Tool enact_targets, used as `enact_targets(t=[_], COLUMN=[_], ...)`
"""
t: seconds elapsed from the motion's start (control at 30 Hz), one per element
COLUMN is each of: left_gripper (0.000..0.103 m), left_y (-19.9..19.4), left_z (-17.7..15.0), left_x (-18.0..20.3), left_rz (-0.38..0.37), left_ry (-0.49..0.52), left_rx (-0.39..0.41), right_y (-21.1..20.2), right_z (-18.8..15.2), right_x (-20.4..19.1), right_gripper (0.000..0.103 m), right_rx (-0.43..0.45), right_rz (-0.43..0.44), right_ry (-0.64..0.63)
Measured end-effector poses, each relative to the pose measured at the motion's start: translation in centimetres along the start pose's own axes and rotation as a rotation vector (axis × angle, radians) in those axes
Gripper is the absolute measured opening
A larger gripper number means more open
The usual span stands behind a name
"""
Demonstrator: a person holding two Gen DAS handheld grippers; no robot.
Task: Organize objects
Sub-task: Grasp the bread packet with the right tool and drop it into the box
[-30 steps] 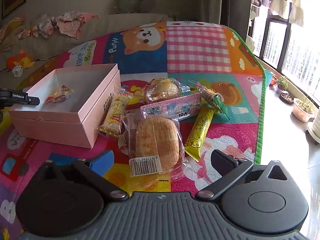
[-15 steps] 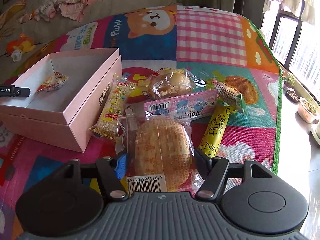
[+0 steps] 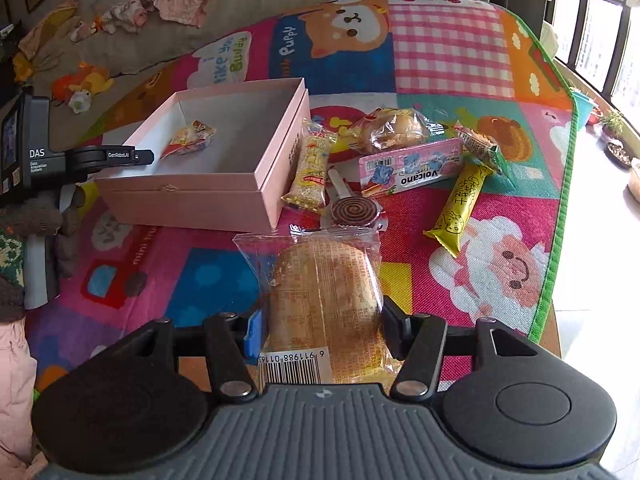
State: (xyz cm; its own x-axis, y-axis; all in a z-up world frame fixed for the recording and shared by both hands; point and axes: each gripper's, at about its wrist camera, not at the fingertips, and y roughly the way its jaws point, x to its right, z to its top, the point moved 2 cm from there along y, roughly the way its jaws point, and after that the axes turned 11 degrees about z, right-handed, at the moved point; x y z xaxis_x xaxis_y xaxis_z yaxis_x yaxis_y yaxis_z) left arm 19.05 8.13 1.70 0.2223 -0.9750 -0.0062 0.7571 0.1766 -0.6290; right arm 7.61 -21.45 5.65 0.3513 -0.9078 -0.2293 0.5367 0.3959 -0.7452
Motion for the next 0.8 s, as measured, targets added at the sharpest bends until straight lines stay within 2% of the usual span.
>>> enact_targets(t=[0.17, 0.33, 0.5, 0.67, 0.7, 0.8], left_gripper=[0.012, 0.012, 0.012, 0.012, 0.012, 0.012], left_y=[0.0, 0.0, 0.0, 0.0, 0.0, 0.0], left_z=[0.0, 0.0, -0.1, -0.2, -0.2, -0.2], left_x=[0.0, 0.0, -0.1, -0.2, -0.2, -0.1], left_rz=[0.0, -0.001, -0.003, -0.006, -0.007, -0.005], left_ry=[0.0, -0.002, -0.003, -0.005, -0.006, -0.004], left_rx=[0.0, 0.0, -0.001, -0.003, -0.003, -0.003], right_y=[-0.2, 0.9, 4.2, 8.9, 9.9, 11.7], right_z=[1.7, 5.6, 10.6, 14.1, 14.4, 14.3], right_x=[-2.9, -5.5, -7.5, -8.5, -8.5, -7.9], right_gripper=[0.056, 0.056, 0.056, 0.057, 0.058, 0.073], right_rx=[0.028, 0.078, 0.096, 0.121, 0.113, 0.07], right_rz=[0.09, 0.135, 0.188, 0.169, 0.17, 0.204], right_ry=[-0.031, -0.079, -0.057, -0.028, -0.015, 0.045])
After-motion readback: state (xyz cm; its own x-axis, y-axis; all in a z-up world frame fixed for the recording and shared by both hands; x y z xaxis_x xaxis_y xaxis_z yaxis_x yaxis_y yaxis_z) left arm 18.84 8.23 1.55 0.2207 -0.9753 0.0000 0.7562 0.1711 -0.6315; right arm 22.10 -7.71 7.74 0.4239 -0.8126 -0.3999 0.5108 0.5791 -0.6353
